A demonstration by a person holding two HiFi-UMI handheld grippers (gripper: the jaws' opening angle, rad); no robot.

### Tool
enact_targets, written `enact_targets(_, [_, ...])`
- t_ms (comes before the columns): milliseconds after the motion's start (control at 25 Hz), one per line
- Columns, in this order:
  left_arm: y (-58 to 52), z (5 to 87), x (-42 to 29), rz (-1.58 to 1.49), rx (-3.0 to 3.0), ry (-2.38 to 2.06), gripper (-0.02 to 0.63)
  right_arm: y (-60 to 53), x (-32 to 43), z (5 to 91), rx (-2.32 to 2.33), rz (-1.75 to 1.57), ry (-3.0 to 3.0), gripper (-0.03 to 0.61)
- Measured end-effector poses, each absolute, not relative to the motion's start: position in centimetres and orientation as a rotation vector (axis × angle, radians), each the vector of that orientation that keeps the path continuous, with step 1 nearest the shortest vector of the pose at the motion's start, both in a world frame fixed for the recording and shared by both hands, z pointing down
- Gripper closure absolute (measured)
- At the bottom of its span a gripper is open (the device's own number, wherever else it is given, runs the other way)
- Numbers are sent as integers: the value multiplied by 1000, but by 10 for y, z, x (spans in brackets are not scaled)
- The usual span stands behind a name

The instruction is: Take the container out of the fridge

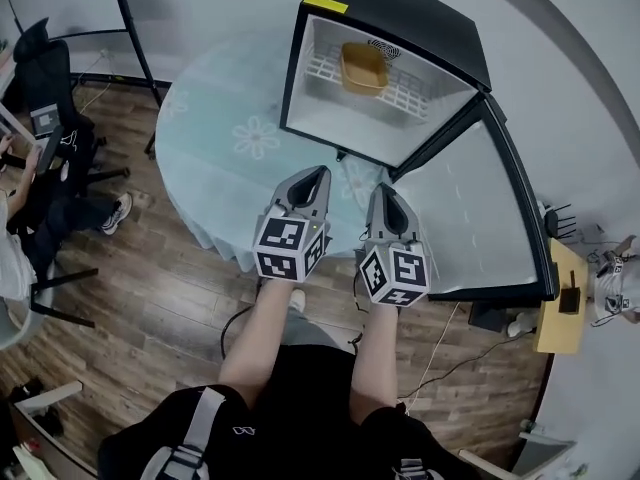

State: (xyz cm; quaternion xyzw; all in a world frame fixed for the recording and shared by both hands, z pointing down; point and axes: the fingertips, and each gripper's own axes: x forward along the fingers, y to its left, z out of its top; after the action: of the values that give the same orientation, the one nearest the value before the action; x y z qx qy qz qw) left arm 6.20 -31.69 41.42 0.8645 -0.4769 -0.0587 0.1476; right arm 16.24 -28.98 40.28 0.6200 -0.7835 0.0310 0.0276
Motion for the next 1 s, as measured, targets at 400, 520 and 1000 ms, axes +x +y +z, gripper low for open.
enact_targets(400, [-381, 408, 77, -124, 2460, -1476, 611, -359, 184, 397, 1875, 118, -2498, 572])
enact_targets(520, [-393, 402, 82, -114, 2472, -1487, 611, -373, 190, 392, 1882, 123, -2517, 572])
enact_targets(1000, [-452, 408, 92, -45, 2447, -1500, 611, -431, 202, 397, 1921, 168, -2482, 571])
